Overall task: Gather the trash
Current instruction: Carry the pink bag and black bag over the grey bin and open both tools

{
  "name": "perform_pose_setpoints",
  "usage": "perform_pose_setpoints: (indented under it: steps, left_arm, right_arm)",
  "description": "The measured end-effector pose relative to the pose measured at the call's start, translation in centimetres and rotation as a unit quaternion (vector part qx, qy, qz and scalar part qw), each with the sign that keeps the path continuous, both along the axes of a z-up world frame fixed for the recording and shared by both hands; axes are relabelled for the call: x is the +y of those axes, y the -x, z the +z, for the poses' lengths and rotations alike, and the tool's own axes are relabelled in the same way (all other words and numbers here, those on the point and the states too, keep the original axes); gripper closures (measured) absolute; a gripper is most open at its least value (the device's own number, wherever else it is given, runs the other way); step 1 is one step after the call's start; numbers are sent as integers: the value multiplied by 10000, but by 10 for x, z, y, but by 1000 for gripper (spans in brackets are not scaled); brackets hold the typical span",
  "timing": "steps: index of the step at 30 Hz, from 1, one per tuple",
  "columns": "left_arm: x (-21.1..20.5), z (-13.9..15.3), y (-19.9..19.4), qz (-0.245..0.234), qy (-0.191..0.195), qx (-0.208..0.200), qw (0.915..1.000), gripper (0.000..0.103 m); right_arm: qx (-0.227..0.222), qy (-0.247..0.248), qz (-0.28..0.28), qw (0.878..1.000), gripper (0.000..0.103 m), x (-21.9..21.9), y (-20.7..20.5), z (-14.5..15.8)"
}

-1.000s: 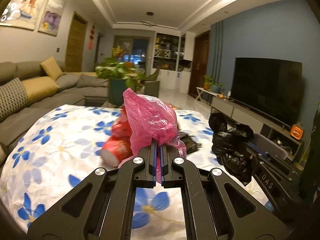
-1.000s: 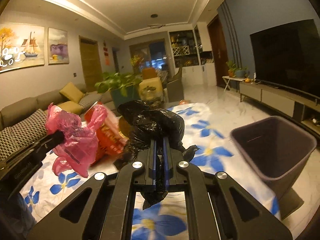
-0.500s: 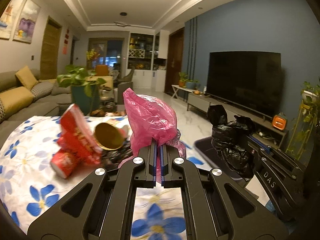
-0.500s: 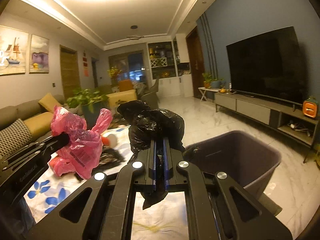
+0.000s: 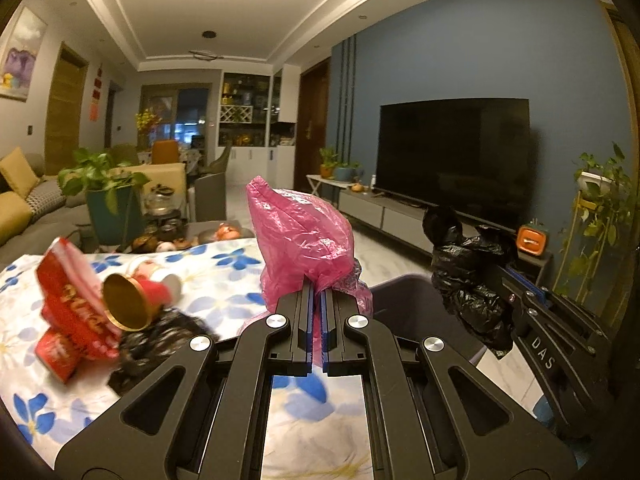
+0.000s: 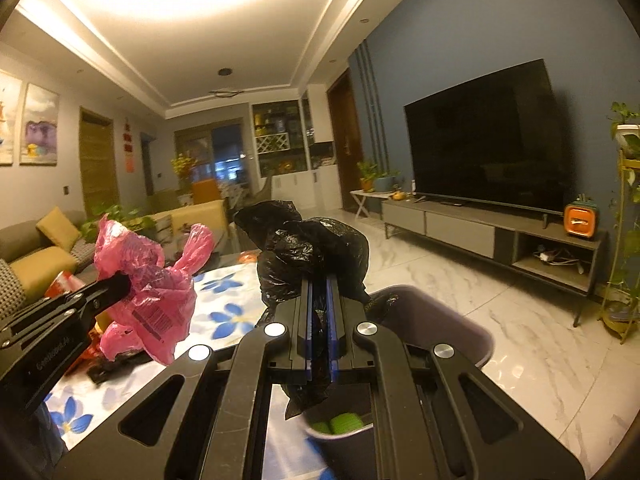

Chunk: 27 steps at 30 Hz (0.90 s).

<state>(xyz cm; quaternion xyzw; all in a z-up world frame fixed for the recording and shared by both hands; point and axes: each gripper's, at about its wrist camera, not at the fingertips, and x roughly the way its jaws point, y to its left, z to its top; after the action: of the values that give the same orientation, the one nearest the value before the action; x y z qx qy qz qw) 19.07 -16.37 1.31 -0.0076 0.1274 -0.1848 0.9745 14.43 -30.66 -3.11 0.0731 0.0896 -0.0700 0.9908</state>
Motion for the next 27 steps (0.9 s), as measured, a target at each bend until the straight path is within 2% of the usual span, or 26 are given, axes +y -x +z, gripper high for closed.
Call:
perform_pose_setpoints:
  steps: [13,27]
  left_arm:
    - [-56,-13,-34,-339,22,51,9994,101]
    - [-71,-25,-54,-639,97,113,9978,101]
  right_arm:
    - [-46,23,-257,9997,96,-24,-9,-7]
    - [-60,-89,-227,9997,96,-35,-19,-9]
